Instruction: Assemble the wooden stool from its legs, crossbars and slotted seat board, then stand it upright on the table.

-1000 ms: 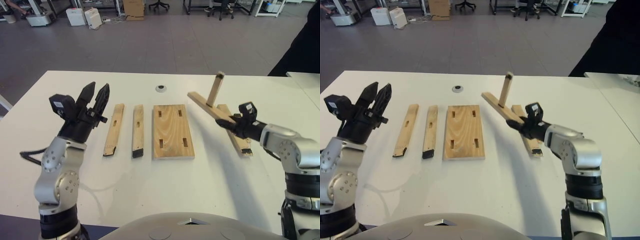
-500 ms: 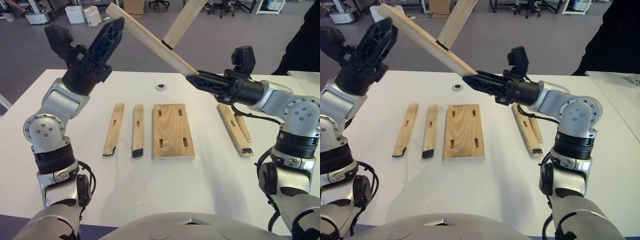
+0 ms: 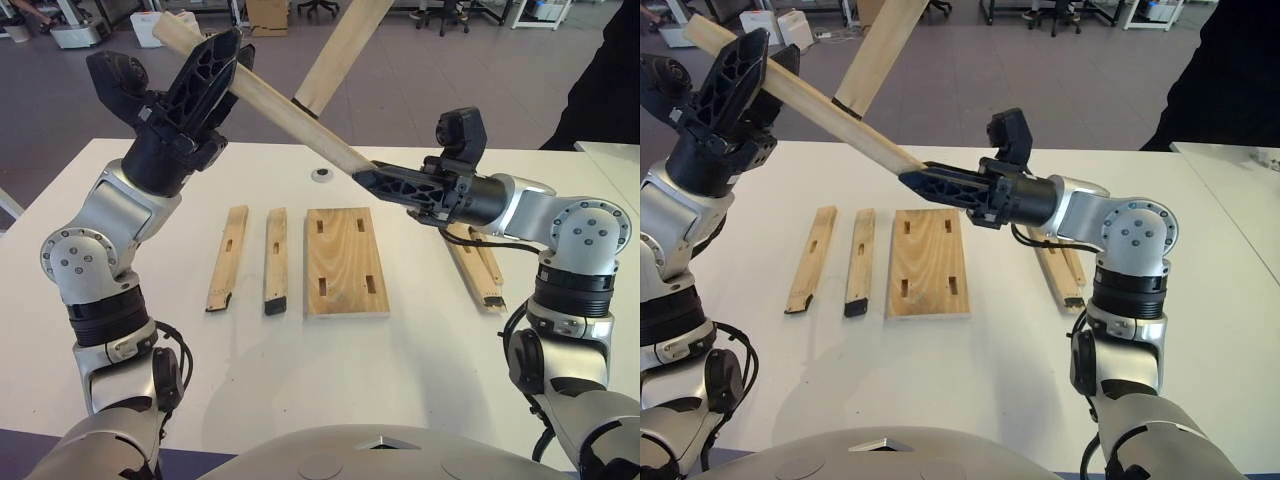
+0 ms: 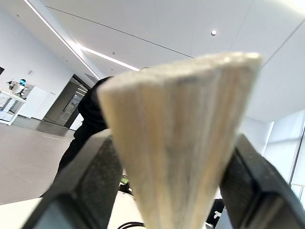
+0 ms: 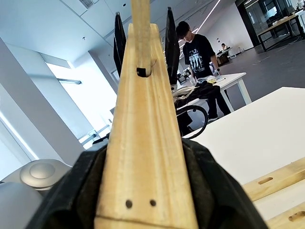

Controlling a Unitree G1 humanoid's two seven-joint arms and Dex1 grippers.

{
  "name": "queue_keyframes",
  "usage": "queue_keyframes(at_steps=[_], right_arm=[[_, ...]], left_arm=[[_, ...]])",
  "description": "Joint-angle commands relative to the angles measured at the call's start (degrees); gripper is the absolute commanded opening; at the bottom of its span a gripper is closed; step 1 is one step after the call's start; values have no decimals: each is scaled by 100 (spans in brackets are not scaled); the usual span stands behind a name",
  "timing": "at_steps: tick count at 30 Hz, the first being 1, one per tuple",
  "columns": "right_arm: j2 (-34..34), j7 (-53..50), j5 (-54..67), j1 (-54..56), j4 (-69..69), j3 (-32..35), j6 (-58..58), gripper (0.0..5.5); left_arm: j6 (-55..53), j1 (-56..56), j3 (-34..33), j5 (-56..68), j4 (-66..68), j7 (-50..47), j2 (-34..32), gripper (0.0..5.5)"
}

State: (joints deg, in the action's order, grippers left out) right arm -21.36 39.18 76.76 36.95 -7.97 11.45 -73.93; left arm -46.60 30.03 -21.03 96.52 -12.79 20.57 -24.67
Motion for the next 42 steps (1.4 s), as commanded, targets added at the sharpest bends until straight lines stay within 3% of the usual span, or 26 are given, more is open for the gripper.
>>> queue_keyframes(at_steps=[1, 11, 15, 21, 31, 42], right_arm=[[-12, -100, 102, 7, 15, -40, 45, 207], [108, -655, 79, 25, 220, 19, 326, 207], [225, -1139, -191, -183, 320, 90, 642, 319], [-150, -1426, -652, -745, 695, 606, 1034, 321], [-709, -1198, -1120, -752, 1181, 1068, 1362, 321], [-797, -985, -1305, -546, 1397, 993, 1290, 321]], left_arm=[[55, 5, 49, 50, -108, -196, -24, 216], [262, -106, -84, -677, 346, 250, -183, 207], [483, 74, -160, -1300, 594, 334, -368, 207], [739, -311, 168, -2892, 234, 791, -1025, 206], [2378, -1544, 921, -4644, 274, 4143, -1135, 206], [2826, -1700, 1660, -5542, 501, 5486, -1244, 206]])
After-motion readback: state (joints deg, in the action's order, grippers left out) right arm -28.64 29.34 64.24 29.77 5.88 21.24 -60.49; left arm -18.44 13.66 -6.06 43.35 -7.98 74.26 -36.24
